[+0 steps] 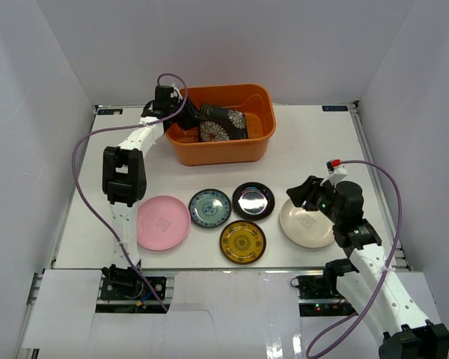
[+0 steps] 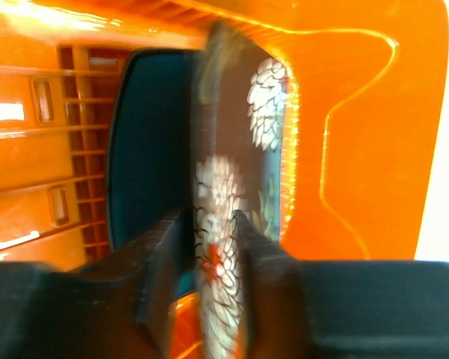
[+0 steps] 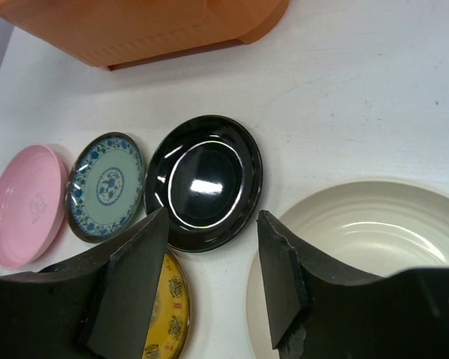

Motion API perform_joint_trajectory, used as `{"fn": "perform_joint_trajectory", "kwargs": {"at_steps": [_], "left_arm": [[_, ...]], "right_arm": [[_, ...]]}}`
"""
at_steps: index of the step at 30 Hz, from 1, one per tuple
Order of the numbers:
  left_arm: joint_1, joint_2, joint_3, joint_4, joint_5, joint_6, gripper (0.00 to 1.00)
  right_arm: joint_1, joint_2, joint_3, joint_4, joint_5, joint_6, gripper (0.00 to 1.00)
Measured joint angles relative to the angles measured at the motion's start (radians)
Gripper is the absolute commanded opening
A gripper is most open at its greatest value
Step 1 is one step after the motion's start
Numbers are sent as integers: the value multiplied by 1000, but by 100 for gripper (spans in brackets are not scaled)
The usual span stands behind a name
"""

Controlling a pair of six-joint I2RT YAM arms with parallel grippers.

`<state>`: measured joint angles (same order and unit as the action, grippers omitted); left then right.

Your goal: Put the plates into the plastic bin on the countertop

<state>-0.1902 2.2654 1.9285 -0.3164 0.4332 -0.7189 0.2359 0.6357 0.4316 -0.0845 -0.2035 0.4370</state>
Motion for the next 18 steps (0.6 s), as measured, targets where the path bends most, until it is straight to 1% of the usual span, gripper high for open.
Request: {"fn": "perform_joint_trajectory", "kwargs": {"at_steps": [2,3,5,6,7,8,9,11,12,15,17,18], "left_arm": [[0,0,0,10,9,-5,68],[0,0,1,18,20,-10,78],[2,0,1,23,28,-14,86],[2,0,1,26,34,-16,91],[0,0,2,28,41,-16,94],[-1,-1,5,29,47,-15,96],[-2,-1,8,29,51,-13,98],[-3,-6,15,27,57,-3,98],[-4,-11,17,24,56,9,98],[-6,-55,17,22,37,70,98],[-10,-117,15,22,-3,125,98],[-11,-162,7,24,-28,154,98]], "right_arm": [[0,-2,-3,-12,10,0,61],[0,-4,-3,-20,14,-1,63],[0,-8,-3,-31,21,-2,66],[0,-11,-3,-36,23,-3,68],[0,-11,-3,-41,26,-4,71],[0,-12,-3,-46,30,-3,74],[0,-12,-3,-50,34,-4,80],[0,-12,-3,-57,45,-6,84],[0,-12,-3,-62,48,-9,89],[0,-6,-3,-72,50,-11,94],[0,7,-3,-73,45,-11,96],[0,12,-3,-73,42,-12,98]]}}
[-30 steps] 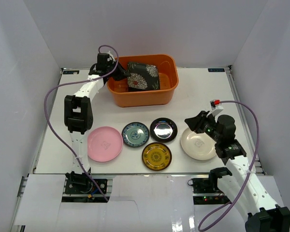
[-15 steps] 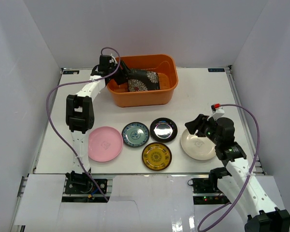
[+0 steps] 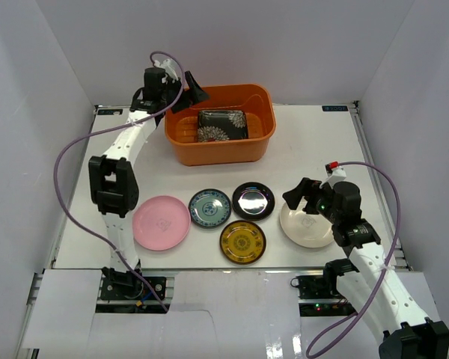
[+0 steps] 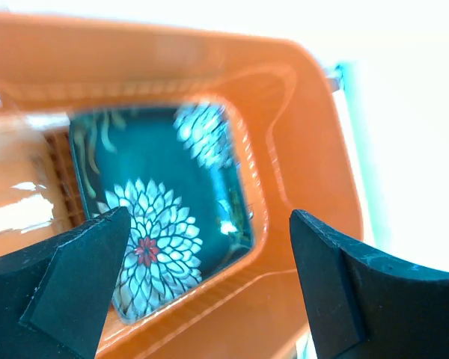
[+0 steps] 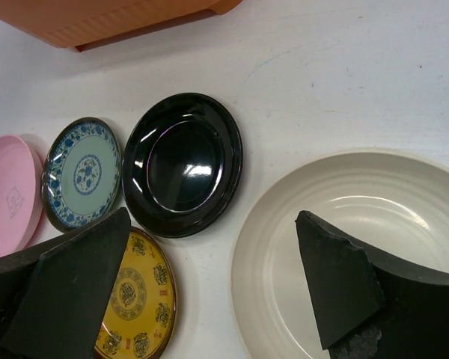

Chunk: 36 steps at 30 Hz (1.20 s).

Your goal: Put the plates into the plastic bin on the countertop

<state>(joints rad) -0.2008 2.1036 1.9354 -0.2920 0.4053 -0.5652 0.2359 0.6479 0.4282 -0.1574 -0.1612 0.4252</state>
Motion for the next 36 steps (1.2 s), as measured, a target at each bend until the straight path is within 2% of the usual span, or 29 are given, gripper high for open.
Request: {"fn": "perform_joint_trajectory", "kwargs": {"at_steps": [5,7,9,11,13,16,20,23,27,32,36], "left_arm": [[-3,-283,-88,5,-100,106,98],[-4,-390,-148,14,-134,124,97],[-4,-513,-281,15,-183,125,95],[-4,-658,-470,2,-245,119,93],[-4,-798,-657,-67,-327,95,90],[-4,-950,-850,-204,-441,35,87],[-4,-1112,-1009,-466,-587,-136,85],[-4,-1148,-1018,-650,-680,-241,85],[-4,-1145,-1022,-792,-756,-322,85],[28,-1095,-1118,-816,-749,-361,83],[129,-1011,-1171,-789,-709,-367,82]], "right_arm": [[0,2,-3,8,-26,1,96],[0,2,-5,10,-37,0,99],[0,3,-8,19,-54,0,100],[0,4,-18,42,-77,1,95],[0,8,-34,72,-114,8,93],[6,8,-67,112,-153,17,91],[35,8,-87,134,-182,33,90],[50,4,-87,159,-202,40,90],[53,-22,-110,192,-216,55,89],[54,-47,-146,214,-225,73,89],[60,-46,-149,225,-226,74,88]]}}
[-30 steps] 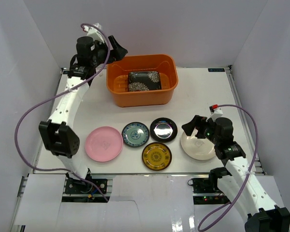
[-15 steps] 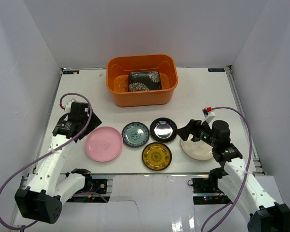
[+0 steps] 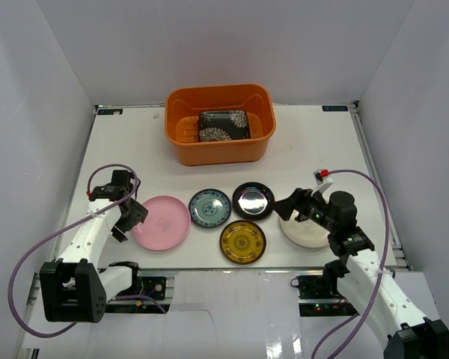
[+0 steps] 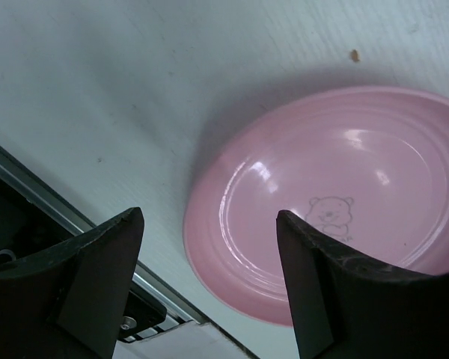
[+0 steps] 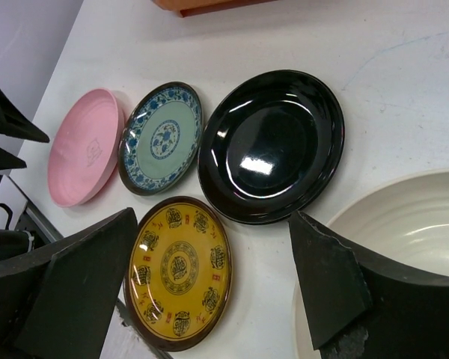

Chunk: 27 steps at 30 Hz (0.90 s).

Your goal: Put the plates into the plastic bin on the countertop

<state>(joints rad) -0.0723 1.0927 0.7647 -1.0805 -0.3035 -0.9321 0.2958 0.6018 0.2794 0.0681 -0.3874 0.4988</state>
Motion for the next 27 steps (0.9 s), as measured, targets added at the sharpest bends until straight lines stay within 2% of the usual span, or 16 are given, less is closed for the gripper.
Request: {"fn": "perform_joint_trajectory", "kwargs": {"at_steps": [2,6,7,9,10,11,20,23,27], "left_arm": [[54,21,-22,21,21,5,81],[124,121,-46,86,52,15,73],[126,151,-54,108,58,18,61],[128,206,-73,149,67,21,44],[129,229,-77,163,81,23,13],[129,240,-76,162,81,39,0],[130,157,-52,209,62,75,0],[133,0,-49,229,53,114,0],[135,-237,11,253,83,176,0]], "right_arm": [[6,2,0,11,3,-1,88],[14,17,0,26,3,-2,87],[15,23,0,31,3,-2,87],[16,34,0,40,3,-2,86],[17,39,0,44,3,-2,86],[17,44,0,48,4,-2,86],[19,134,11,60,31,-5,88],[19,150,35,33,90,-13,96],[-8,142,59,-19,200,-32,98]]}}
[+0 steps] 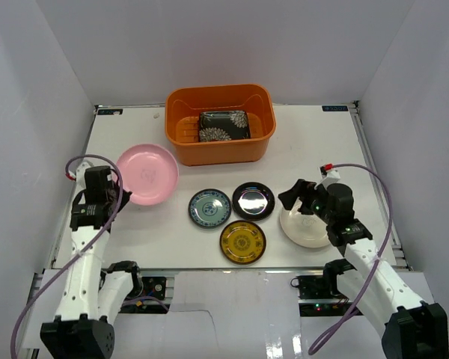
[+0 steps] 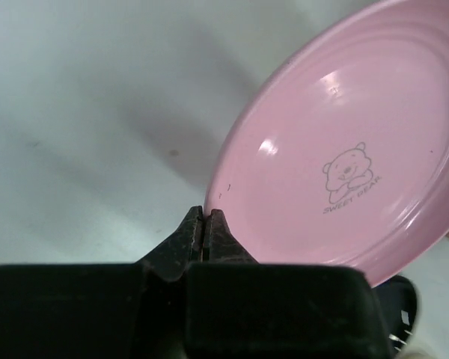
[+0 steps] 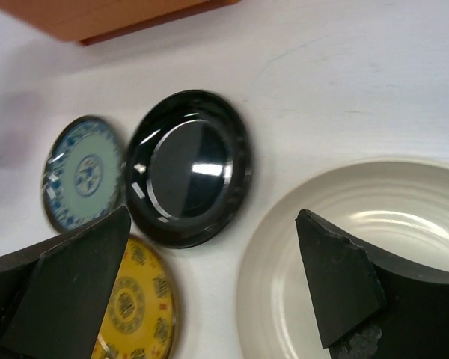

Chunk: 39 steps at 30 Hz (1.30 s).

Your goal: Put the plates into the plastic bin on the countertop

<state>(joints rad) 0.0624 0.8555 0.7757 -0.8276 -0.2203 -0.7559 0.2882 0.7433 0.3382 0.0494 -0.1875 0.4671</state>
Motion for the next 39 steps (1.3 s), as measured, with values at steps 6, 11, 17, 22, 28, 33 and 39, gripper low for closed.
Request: {"fn": "perform_joint_trajectory", "kwargs": {"at_steps": [6,11,17,22,28,33,39], "left_arm": [[-29,-107,105,154,186,31,0],[-171,-67,173,306,278,38,0],[-224,134,300,459,353,42,0],[-272,419,508,481,313,103,0],[-320,746,761,477,241,174,0],[-336,980,912,422,194,230,0],[-343,1214,1133,324,195,275,0]], "right_arm": [[-122,-43,10,-126,233,-23,96],[-179,55,31,-144,274,-14,99],[-128,330,110,-114,232,-1,90],[-56,443,167,-52,242,4,91],[-56,625,259,-31,314,-11,84],[-56,687,301,-28,351,-37,49],[-52,737,362,-26,371,-75,10]]}}
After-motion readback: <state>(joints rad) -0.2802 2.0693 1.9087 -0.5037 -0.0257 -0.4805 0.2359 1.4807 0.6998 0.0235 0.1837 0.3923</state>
